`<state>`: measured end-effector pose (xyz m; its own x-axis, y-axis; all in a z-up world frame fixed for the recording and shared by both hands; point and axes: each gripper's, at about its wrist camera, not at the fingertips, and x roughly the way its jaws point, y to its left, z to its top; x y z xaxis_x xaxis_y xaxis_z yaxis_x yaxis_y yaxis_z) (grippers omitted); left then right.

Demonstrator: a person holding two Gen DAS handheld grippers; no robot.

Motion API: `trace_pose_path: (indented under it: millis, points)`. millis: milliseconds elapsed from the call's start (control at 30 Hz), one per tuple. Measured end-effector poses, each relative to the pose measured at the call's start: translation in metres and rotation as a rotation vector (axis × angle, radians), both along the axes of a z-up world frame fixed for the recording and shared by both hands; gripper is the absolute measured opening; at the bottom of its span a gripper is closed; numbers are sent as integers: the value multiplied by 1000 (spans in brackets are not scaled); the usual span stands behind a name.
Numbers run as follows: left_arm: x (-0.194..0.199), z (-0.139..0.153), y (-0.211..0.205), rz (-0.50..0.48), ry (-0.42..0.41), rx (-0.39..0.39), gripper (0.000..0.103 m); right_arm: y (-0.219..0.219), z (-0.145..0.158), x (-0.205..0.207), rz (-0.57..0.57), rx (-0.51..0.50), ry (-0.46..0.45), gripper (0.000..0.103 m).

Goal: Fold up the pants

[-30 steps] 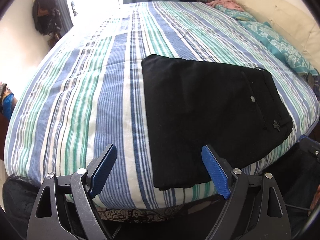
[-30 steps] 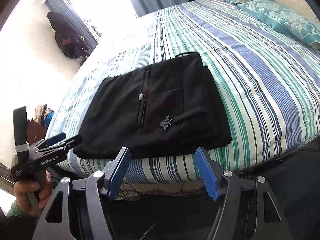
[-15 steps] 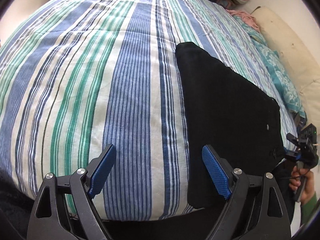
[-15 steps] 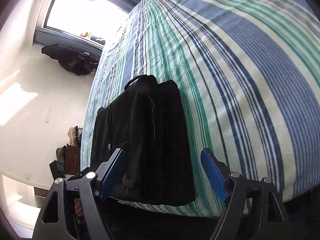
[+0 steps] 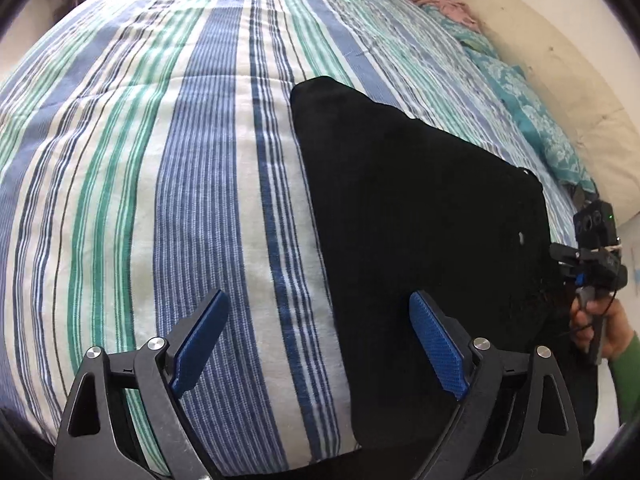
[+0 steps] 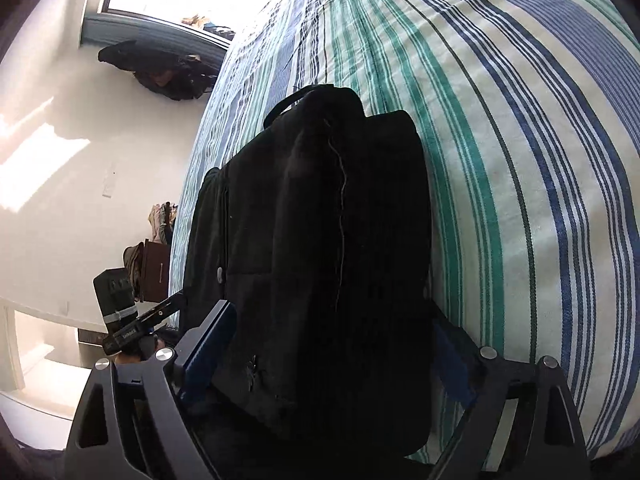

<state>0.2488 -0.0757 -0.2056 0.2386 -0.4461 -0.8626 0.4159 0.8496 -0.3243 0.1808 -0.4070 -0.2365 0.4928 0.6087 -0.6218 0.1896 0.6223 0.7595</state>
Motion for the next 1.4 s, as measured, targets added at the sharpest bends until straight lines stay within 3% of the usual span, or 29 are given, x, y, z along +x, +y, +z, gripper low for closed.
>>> trace_pose_path:
  millis: [100,233,267,300,333,400,467,533,633,733,867,1033,1067,1100,1133,1200,1233,1267,1333,1400]
  points:
    - [3,-6,8,33,59,-42,94,8,2,5,74,-68,-5,91]
    - [-3,-14,-16,-50,83,-23,93,25,1,10,143,-126,3,98]
    - [-4,-16,-20,-52,83,-24,88,29,2,12,153,-145,17,98]
    - [-6,-16,-24,-59,90,-57,57,34,4,14,157,-175,30,93]
    - [-8,-14,-28,-69,124,-98,37,39,7,15,155,-214,41,89]
    - [-16,-2,-37,-66,59,-42,27,47,14,14,166,-275,28,63]
    - [-26,12,-48,-85,-7,14,25,48,24,8,155,-266,-7,49]
    - [-29,31,-51,-89,-46,4,24,54,37,4,152,-296,-36,42]
    - [-23,68,-47,-81,-86,-79,24,54,61,3,135,-292,-100,37]
    - [-2,102,-40,-54,-156,-88,24,65,90,14,146,-278,-183,36]
    - [47,135,-15,9,-235,-100,24,81,135,62,140,-272,-296,36]
    - [117,143,2,108,-291,-88,25,85,160,141,122,-268,-391,36]
    - [129,134,-1,119,-292,-63,26,85,157,156,121,-275,-395,36]
    - [142,118,-5,134,-282,-14,34,85,150,169,120,-285,-392,36]
    - [155,95,-9,160,-260,63,51,84,137,183,109,-293,-372,36]
    - [173,35,-17,191,-191,246,68,68,90,203,50,-281,-245,38]
    - [177,5,-19,185,-151,333,71,62,58,213,33,-291,-126,38]
    - [177,-11,-17,167,-144,317,72,60,25,220,30,-328,12,47]
    - [169,-7,-10,218,-224,282,91,48,5,216,-36,-256,-7,53]
    - [171,-6,-5,229,-222,289,93,46,4,212,-46,-246,-28,56]
